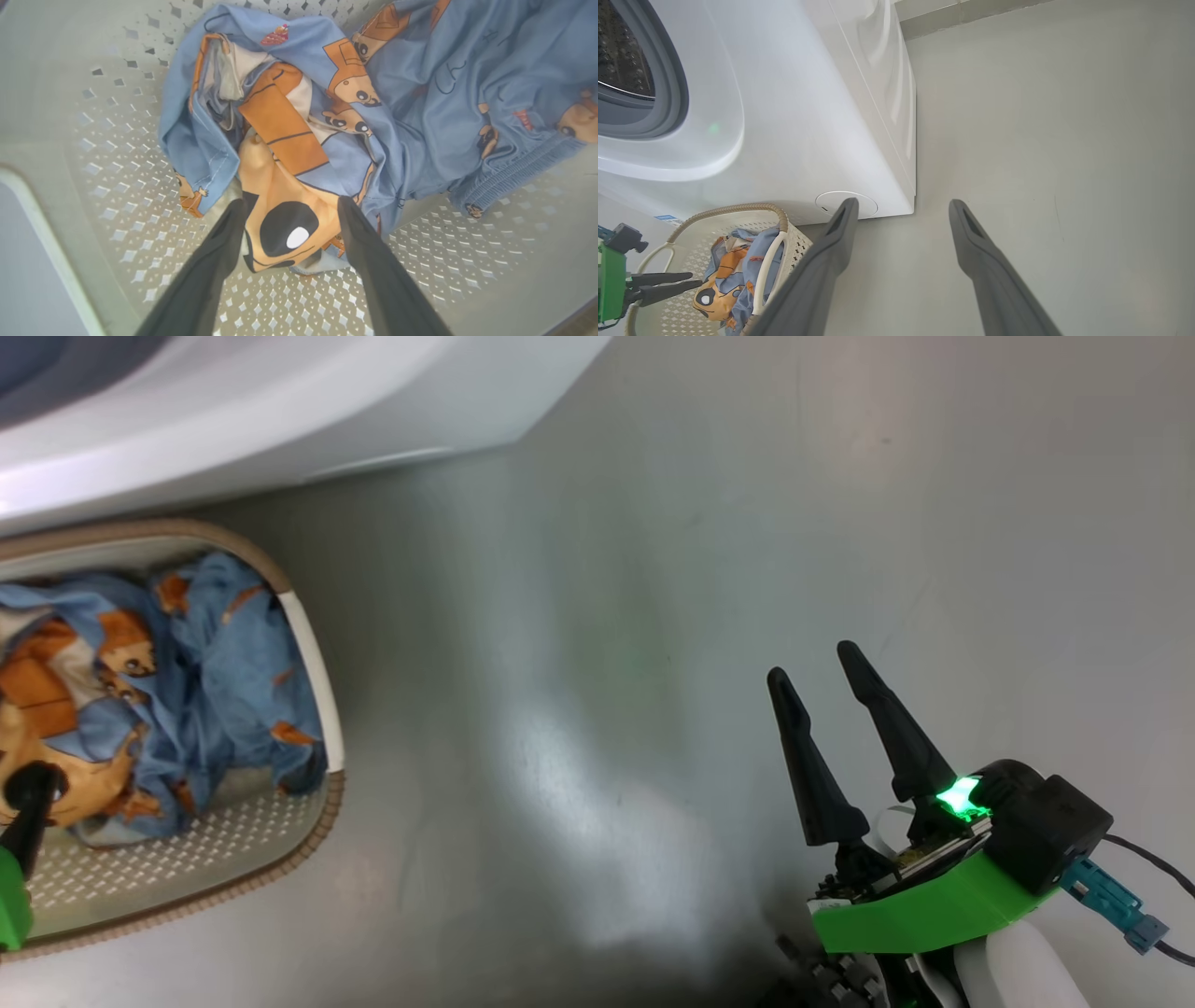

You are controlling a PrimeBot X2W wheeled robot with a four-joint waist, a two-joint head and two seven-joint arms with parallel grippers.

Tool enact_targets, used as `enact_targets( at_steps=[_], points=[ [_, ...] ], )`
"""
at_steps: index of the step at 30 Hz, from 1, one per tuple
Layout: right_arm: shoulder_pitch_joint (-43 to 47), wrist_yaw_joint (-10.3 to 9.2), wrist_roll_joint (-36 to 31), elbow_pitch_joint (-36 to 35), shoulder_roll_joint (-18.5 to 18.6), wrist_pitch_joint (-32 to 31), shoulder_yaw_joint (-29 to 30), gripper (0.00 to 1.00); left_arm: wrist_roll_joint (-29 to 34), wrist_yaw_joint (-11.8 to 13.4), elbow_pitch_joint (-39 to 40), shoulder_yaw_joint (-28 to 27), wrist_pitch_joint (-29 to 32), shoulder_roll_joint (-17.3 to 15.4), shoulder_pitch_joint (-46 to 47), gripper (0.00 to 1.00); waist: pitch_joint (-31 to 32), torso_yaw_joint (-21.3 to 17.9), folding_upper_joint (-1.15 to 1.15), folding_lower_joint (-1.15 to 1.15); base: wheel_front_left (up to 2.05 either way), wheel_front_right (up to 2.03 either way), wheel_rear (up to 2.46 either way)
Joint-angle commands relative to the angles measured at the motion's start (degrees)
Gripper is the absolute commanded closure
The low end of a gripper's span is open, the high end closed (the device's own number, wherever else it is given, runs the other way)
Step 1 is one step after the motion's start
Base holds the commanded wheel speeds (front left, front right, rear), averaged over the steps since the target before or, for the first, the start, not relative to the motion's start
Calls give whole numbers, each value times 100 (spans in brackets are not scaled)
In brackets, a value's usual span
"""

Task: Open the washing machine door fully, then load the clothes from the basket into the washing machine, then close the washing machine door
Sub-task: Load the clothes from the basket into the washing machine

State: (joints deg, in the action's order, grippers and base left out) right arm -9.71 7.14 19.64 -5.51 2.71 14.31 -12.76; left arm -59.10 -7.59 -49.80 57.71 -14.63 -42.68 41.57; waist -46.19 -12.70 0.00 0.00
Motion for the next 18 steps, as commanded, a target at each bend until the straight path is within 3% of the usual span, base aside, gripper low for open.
enact_targets(
  at_steps=[1, 18],
  points=[
    [39, 35, 59, -158, 17, 69, -163, 0, -65, 10, -24, -57, -37, -362, 61, 0, -167, -100, 0, 0, 0, 0, 0],
    [-3, 35, 110, -308, 17, 69, -194, 0, -437, 10, -30, 780, -37, -596, 641, 0, -518, -186, 0, 0, 0, 0, 0]
  ],
)
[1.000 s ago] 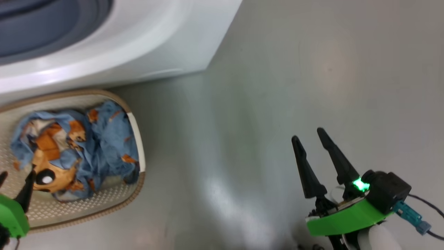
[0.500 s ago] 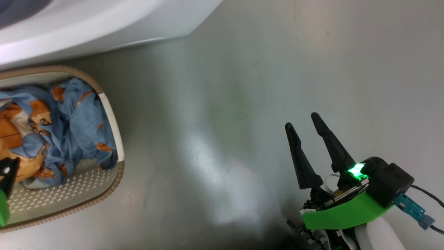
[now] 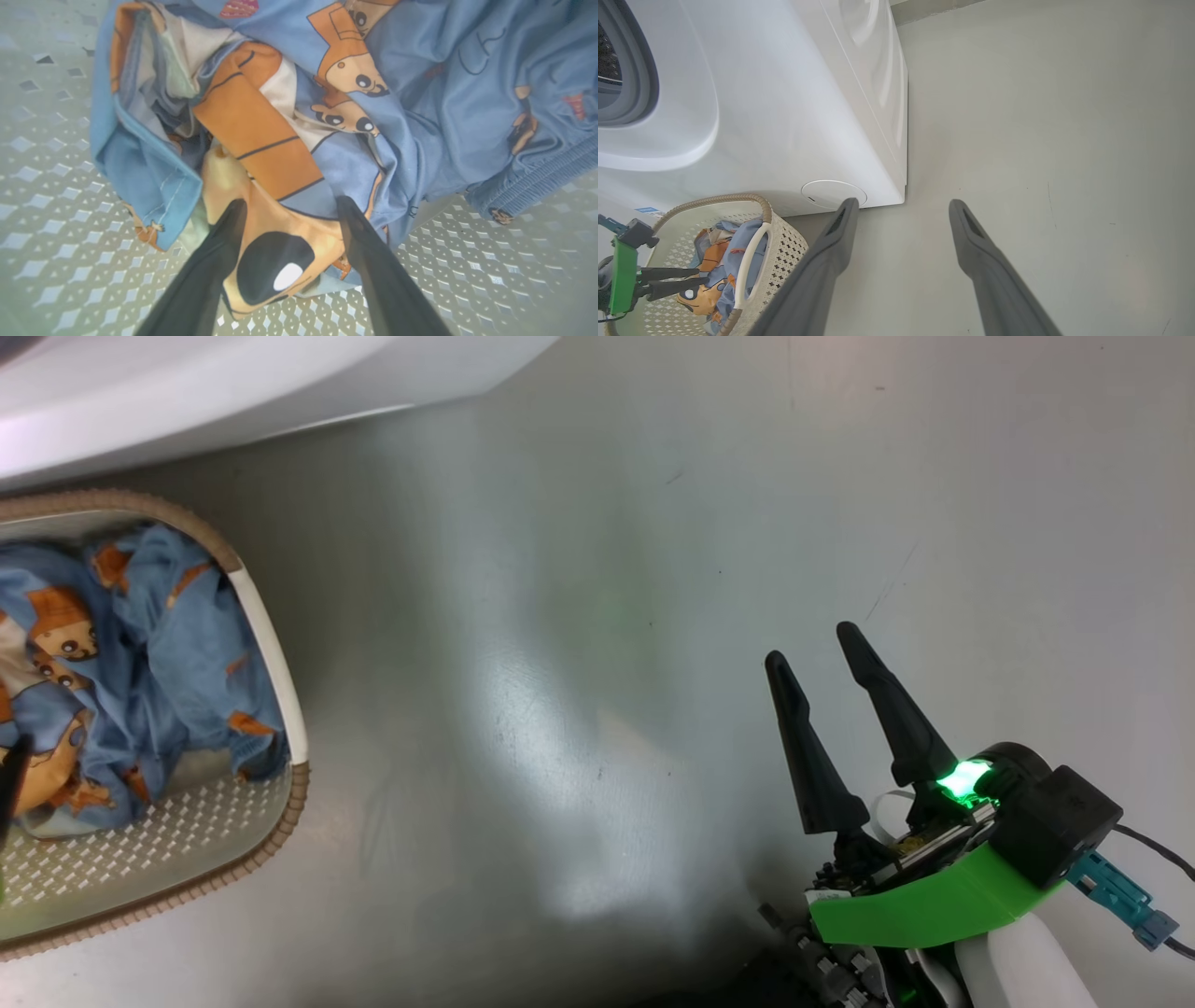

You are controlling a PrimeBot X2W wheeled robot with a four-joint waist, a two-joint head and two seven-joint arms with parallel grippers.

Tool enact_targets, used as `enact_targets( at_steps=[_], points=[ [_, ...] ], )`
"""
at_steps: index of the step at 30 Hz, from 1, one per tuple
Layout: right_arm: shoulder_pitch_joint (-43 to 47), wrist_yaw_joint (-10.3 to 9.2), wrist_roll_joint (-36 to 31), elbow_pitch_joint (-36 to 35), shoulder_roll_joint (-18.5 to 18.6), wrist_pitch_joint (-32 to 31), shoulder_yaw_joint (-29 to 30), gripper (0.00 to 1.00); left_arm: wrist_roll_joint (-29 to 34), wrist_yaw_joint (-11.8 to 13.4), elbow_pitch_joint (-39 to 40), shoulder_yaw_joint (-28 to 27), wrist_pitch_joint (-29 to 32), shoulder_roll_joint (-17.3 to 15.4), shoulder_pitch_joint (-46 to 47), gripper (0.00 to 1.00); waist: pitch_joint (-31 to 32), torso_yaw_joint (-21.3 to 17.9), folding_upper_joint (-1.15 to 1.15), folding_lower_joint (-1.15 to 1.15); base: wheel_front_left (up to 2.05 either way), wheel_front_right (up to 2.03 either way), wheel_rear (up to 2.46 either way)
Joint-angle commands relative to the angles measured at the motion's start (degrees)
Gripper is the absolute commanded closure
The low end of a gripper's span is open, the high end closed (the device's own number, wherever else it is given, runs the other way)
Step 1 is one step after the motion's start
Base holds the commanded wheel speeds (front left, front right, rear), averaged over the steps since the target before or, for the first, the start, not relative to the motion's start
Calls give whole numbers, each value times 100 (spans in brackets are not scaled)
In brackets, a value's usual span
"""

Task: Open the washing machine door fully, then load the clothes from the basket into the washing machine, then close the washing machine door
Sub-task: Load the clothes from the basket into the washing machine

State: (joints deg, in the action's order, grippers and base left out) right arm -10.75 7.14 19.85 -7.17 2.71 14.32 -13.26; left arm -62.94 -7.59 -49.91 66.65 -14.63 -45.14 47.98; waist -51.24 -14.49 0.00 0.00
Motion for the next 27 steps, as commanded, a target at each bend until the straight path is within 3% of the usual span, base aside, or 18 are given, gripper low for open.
enact_targets(
  at_steps=[1, 20, 22, 23, 24, 27],
  points=[
    [101, 35, 90, -149, 17, 68, -149, 0, -77, 10, -4, -65, -37, -357, 16, 0, -25, -11, 0, 0, 0, 0, 0],
    [94, 35, 94, -227, 17, 68, -251, 0, -445, 10, 96, 540, -37, -505, 298, 0, -203, -114, 0, 0, 0, 0, 0],
    [95, 35, 89, -228, 17, 68, -253, 0, -465, 10, 102, 576, -37, -510, 302, 52, -198, -120, 0, 0, 0, 0, 0],
    [94, 35, 87, -228, 17, 68, -254, 0, -481, 10, 110, 590, -37, -511, 301, 89, -194, -122, 0, 0, 0, 0, 0],
    [93, 35, 84, -228, 17, 68, -255, 0, -496, 10, 116, 603, -37, -513, 297, 100, -188, -124, 0, 0, 0, 0, 0],
    [102, 35, 70, -240, 17, 68, -255, 0, -552, 10, 140, 632, -37, -509, 283, 100, -163, -123, 0, 0, 0, 0, 0]
  ],
)
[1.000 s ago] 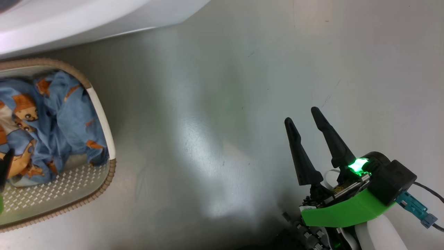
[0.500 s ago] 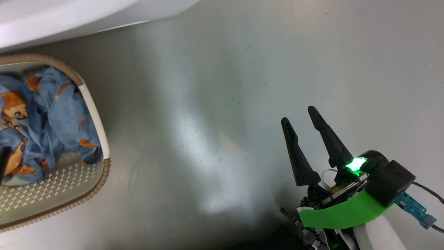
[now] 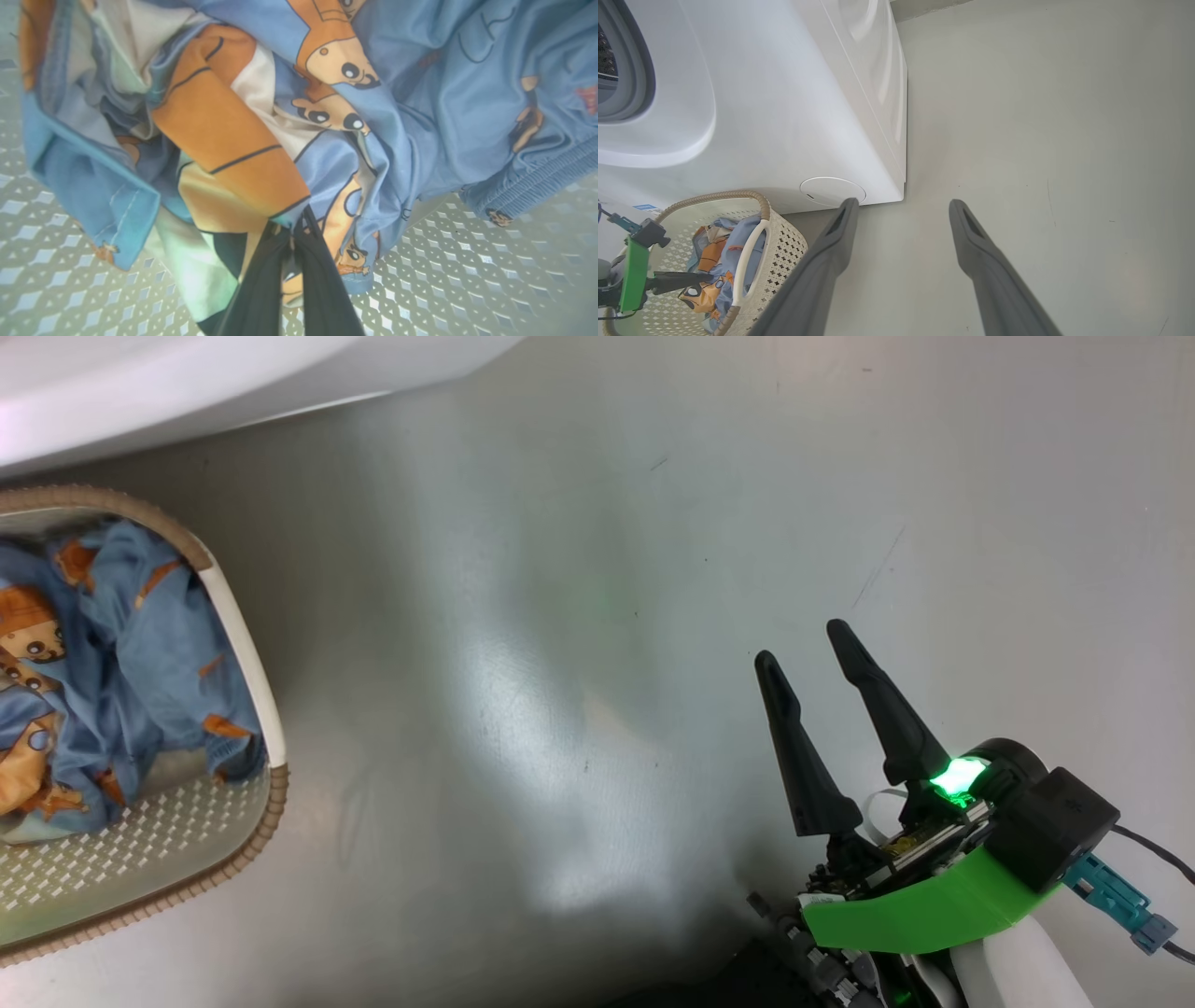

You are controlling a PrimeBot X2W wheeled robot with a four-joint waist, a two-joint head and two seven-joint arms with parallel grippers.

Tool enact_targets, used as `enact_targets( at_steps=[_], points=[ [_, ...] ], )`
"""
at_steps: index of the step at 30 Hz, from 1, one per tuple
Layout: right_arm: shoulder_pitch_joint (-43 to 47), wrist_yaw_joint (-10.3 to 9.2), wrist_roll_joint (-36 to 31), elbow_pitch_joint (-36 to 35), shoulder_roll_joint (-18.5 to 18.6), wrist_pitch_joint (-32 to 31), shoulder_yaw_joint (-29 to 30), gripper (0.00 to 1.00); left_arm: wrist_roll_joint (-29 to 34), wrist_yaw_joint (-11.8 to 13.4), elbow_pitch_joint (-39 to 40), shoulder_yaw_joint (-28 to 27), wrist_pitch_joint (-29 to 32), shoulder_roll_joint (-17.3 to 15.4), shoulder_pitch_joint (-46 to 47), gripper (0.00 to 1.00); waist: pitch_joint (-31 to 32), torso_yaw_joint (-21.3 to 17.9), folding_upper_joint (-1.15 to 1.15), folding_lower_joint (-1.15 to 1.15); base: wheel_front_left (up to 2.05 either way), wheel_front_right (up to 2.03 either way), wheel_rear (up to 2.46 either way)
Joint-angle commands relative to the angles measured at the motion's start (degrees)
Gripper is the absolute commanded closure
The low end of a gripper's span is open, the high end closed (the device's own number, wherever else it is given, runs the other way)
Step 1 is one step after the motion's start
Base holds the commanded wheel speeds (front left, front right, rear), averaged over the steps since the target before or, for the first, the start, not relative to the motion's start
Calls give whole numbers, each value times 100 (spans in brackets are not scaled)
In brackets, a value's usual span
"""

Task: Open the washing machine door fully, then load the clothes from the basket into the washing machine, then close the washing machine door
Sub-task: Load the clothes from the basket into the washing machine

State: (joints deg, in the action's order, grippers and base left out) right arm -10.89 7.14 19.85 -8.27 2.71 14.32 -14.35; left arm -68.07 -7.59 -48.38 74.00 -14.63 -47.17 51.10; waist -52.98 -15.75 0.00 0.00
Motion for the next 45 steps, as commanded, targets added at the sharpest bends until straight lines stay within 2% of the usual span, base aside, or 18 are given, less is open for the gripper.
enact_targets(
  at_steps=[1, 9, 14, 26, 27, 37, 45],
  points=[
    [122, 35, 62, -133, 17, 68, -142, 0, -69, 10, -6, -98, -37, -298, -26, 100, 21, 10, 0, 0, 0, 0, 0],
    [132, 35, 11, -90, 17, 68, -39, 0, -256, 10, 60, -122, -37, -182, 68, 100, 168, 167, 0, 0, 0, 0, 0],
    [117, 35, -35, -12, 17, 68, 51, 0, -312, 10, 208, -431, -37, -69, -7, 100, 394, 338, 0, 0, 0, 0, 0],
    [225, 35, -254, 323, 17, 68, 285, 0, 299, 10, 812, -2135, -37, 396, -910, 100, 1378, 728, 0, 0, 0, 0, 0],
    [225, 35, -254, 323, 17, 68, 285, 0, 299, 10, 812, -2135, -37, 396, -910, 100, 1378, 728, 0, 0, 0, 0, 0],
    [501, 35, -493, 685, 17, 68, 424, 0, 922, 10, 1277, -3542, -37, 1025, -1950, 100, 2454, 955, 0, 0, 0, 0, 0],
    [727, 35, -591, 976, 17, 68, 505, 0, 1396, 10, 1694, -4465, -37, 1354, -2629, 100, 3179, 1031, 0, 0, 0, 0, 0]
  ],
)
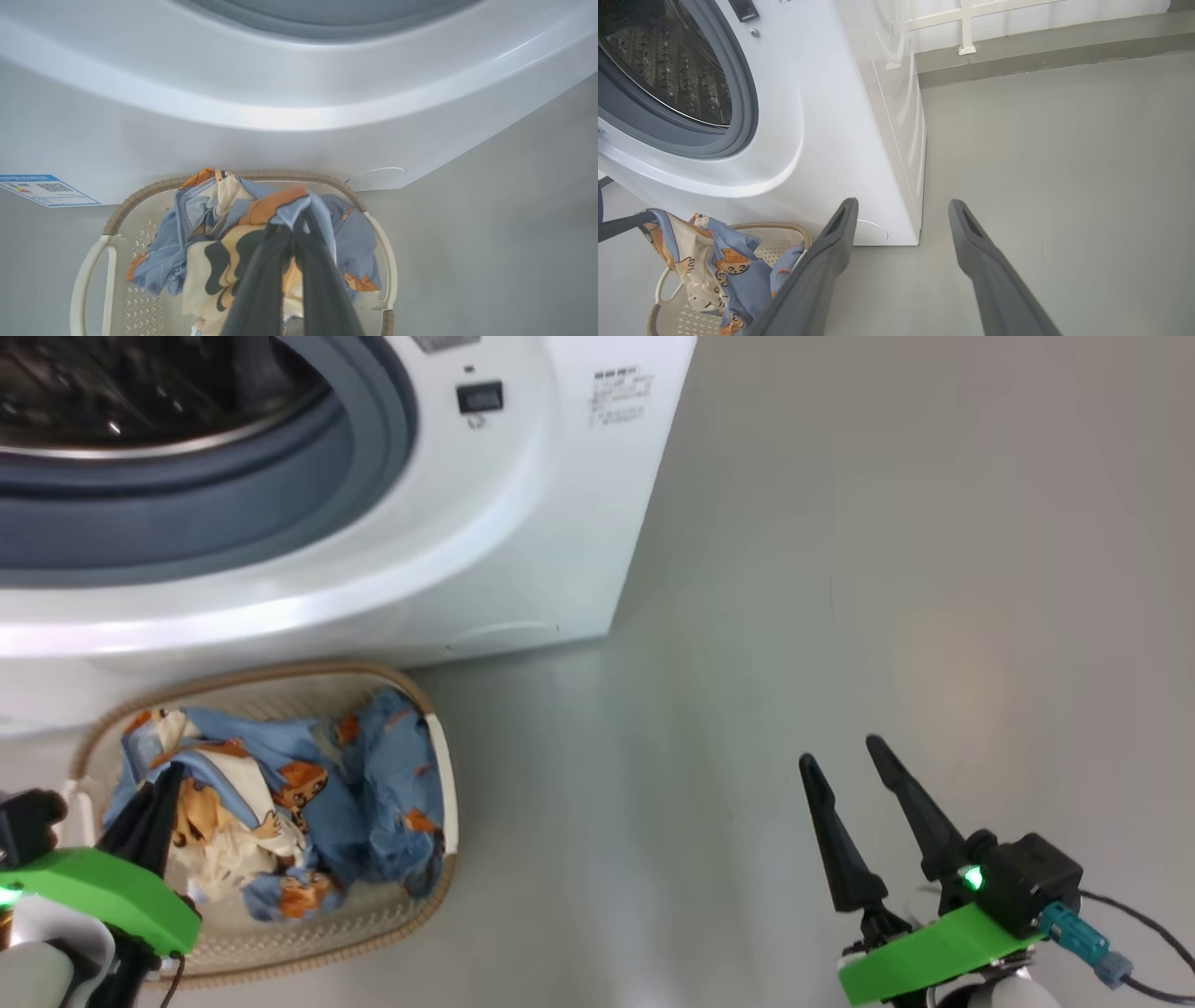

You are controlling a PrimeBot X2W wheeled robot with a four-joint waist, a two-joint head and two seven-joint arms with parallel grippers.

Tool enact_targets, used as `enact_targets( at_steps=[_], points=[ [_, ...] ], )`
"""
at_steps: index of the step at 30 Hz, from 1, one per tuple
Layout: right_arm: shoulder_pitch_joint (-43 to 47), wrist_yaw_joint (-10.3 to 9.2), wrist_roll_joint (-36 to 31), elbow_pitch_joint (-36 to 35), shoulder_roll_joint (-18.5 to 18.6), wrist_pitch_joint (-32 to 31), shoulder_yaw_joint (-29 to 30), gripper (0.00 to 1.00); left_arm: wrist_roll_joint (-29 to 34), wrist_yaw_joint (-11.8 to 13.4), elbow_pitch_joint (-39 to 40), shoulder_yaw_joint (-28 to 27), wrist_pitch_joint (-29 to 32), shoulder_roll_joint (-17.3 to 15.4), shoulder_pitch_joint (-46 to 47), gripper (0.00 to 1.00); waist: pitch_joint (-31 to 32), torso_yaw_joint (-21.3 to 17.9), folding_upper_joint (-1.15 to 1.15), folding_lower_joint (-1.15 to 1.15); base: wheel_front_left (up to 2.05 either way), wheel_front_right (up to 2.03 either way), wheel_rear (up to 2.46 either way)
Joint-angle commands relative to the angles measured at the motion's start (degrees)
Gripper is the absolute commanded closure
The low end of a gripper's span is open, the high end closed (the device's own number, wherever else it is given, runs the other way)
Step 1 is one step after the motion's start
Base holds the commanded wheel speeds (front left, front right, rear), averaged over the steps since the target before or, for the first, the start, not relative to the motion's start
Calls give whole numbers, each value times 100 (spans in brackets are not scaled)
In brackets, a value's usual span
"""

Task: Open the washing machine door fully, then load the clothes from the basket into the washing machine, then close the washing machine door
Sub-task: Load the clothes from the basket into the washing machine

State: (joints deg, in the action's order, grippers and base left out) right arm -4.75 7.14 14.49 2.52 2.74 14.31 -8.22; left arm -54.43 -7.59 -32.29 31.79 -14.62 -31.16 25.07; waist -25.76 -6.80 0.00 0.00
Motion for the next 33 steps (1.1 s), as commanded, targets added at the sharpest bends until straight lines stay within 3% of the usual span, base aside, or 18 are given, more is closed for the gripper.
enact_targets(
  at_steps=[1, 14, 27, 33],
  points=[
    [150, 35, -59, -75, 14, 69, -88, 0, 87, 10, 156, -386, -38, -204, -111, 100, 545, 145, 0, 0, 0, 0, 0],
    [709, 35, -135, 70, 14, 69, 295, 0, 909, 10, 1522, -1736, -38, 265, -1183, 100, 1453, 303, 0, 0, 0, 0, 0],
    [1042, 35, -65, 11, 139, 69, 514, 0, 1620, 10, 3057, -2841, -38, 748, -2170, 100, 1826, 328, 0, 0, 0, 0, 0],
    [1182, 35, -8, -32, 202, 69, 573, 0, 1883, 10, 3915, -3417, -38, 1140, -2888, 100, 1920, 274, 0, 0, 0, 0, 0]
  ],
)
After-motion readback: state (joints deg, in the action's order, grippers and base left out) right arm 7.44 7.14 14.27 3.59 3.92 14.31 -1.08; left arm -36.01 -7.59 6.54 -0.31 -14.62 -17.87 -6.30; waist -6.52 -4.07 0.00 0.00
